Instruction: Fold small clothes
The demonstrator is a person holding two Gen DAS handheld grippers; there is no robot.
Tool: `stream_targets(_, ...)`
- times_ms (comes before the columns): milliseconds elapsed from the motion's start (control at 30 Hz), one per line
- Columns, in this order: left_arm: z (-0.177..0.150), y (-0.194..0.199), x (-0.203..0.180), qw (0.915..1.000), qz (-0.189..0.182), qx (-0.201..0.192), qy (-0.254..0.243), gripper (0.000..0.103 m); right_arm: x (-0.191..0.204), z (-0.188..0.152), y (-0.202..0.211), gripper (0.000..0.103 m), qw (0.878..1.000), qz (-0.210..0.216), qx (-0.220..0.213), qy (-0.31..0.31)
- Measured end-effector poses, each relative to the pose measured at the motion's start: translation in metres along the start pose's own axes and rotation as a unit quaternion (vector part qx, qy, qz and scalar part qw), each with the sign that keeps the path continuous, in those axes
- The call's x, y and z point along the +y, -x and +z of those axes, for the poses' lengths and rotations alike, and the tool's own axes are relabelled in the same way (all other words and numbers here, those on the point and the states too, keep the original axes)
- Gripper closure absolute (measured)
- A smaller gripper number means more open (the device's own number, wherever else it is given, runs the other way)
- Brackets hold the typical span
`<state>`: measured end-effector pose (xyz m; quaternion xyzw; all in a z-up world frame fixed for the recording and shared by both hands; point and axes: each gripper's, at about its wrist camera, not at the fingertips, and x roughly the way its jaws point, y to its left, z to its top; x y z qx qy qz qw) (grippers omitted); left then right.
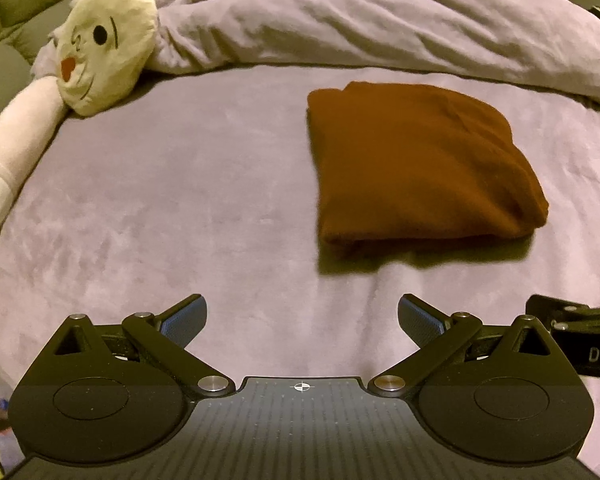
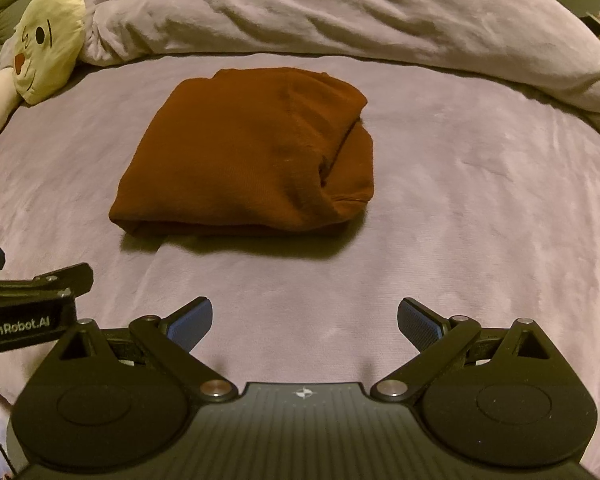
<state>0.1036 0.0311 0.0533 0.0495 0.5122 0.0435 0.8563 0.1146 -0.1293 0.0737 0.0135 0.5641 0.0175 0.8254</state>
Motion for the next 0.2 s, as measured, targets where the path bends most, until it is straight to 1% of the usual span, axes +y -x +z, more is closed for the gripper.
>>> stream_targets(200,-0.0024,-0.0009,-0.0005,0.9999,0.001,0.005,-0.009,0.0,-0.002,-0.0003,0.0017,0.004,1.0,-0.001,-0.004,-0.002)
